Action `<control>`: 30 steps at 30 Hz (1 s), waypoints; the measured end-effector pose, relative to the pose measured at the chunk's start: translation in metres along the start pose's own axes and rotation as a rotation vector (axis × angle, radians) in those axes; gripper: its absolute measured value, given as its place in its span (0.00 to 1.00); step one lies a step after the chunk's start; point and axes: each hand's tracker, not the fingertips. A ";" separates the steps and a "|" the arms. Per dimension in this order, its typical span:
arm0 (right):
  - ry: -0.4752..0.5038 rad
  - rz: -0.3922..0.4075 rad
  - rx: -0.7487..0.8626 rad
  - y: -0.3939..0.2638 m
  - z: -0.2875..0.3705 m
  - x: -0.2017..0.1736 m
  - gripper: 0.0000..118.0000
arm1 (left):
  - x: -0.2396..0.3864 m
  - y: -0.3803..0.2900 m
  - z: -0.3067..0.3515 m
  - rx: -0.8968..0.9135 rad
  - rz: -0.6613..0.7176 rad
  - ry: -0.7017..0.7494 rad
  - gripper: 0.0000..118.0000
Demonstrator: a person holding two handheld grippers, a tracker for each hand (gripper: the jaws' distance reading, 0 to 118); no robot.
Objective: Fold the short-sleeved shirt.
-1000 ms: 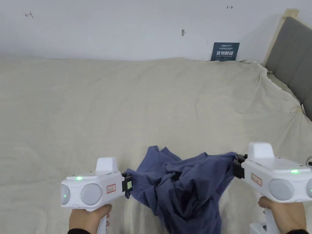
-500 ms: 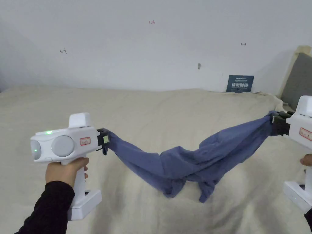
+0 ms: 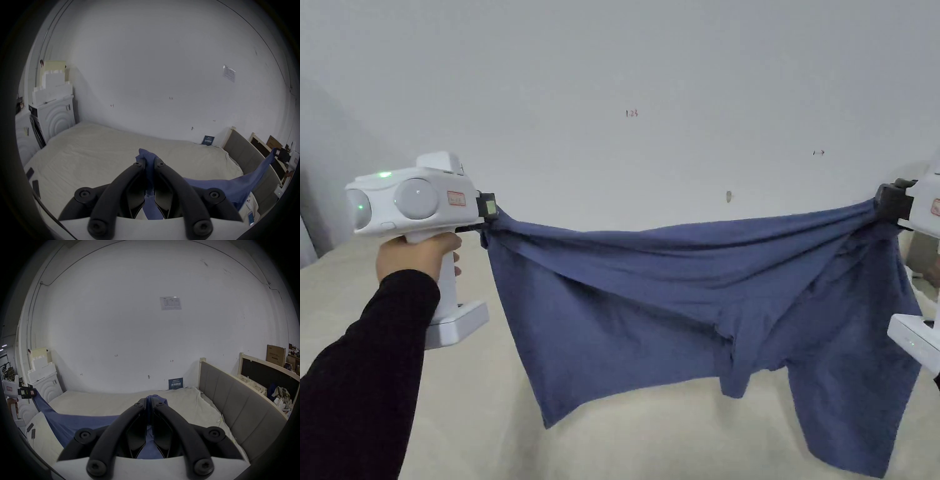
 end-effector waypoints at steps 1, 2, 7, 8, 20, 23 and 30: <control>0.003 0.000 0.007 0.005 -0.006 0.000 0.02 | 0.001 0.007 -0.005 0.001 -0.004 0.003 0.06; 0.003 0.000 0.014 0.009 -0.011 -0.001 0.02 | 0.002 0.012 -0.010 0.007 -0.008 0.006 0.06; -0.011 0.021 0.047 0.026 -0.038 -0.007 0.02 | 0.011 0.033 -0.033 0.035 -0.014 0.020 0.06; -0.012 0.027 0.053 0.027 -0.043 -0.009 0.02 | 0.012 0.035 -0.039 0.041 -0.029 0.027 0.06; -0.053 0.115 0.000 -0.057 -0.069 -0.012 0.02 | 0.005 -0.047 -0.082 -0.017 -0.094 0.045 0.06; -0.056 0.122 -0.050 -0.095 -0.061 -0.012 0.02 | -0.002 -0.085 -0.084 -0.065 -0.072 0.042 0.06; -0.045 0.097 -0.167 -0.198 -0.006 -0.010 0.02 | -0.027 -0.198 -0.053 -0.188 -0.046 0.031 0.06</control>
